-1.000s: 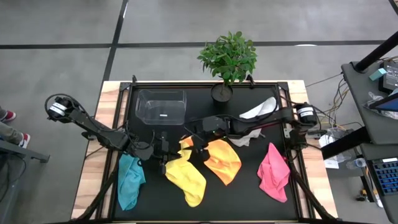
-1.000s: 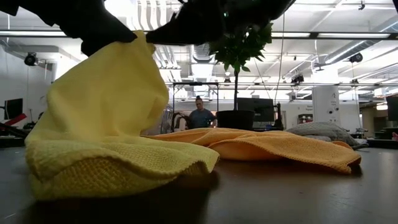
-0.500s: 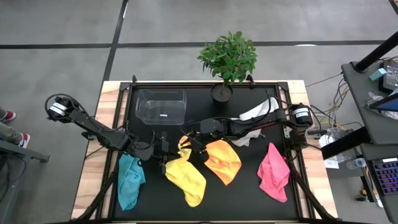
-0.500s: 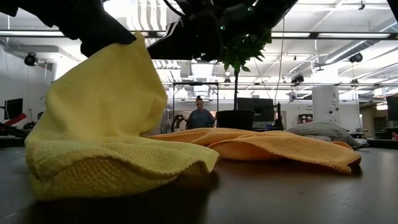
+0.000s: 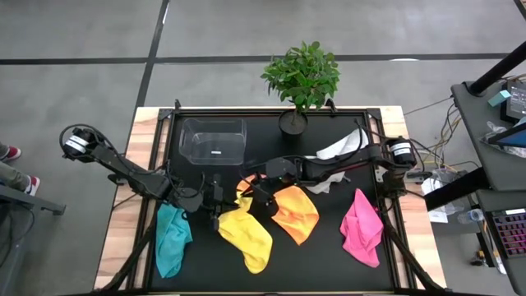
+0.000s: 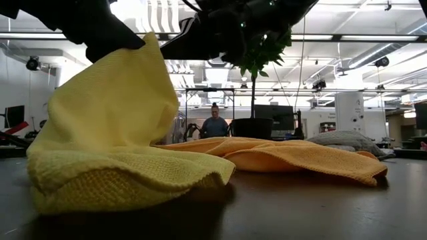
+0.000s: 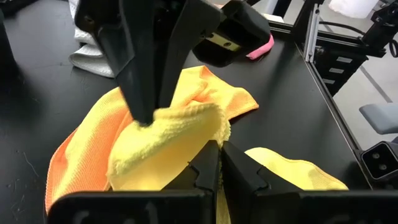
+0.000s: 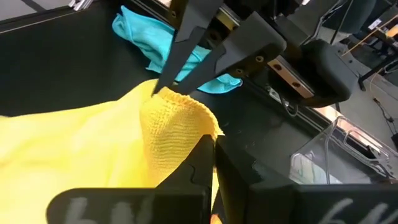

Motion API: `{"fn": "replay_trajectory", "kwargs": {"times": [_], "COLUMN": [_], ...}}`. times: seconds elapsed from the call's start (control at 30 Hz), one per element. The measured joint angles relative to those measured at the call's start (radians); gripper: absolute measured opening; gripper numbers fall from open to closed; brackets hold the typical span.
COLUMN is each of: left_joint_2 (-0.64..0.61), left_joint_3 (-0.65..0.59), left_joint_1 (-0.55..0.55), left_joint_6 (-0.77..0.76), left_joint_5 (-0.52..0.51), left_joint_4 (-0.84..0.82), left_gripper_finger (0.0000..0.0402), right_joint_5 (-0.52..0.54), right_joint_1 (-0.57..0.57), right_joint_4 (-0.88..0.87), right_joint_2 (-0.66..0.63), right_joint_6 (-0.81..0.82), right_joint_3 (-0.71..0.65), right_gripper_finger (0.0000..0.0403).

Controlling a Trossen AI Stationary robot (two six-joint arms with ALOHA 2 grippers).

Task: Fold microfiber towels
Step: Fold the yellow towel

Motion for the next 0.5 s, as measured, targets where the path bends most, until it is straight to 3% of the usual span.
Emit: {"fn": "replay_trajectory", "kwargs": {"times": [0.5], "left_joint_2": [0.0], "left_joint_3": [0.0], "left_joint_1": [0.0], "left_joint_6": [0.0], "left_joint_5": [0.0], "left_joint_4": [0.0], "left_gripper_finger": [0.0], "right_joint_5": [0.008], "right_joint_1": [0.03], "right_joint_4": [-0.082], "right_joint_2": [-0.034], "right_joint_6": [0.002], "right_joint_3": [-0.001], "right_gripper_finger": [0.0008]}}
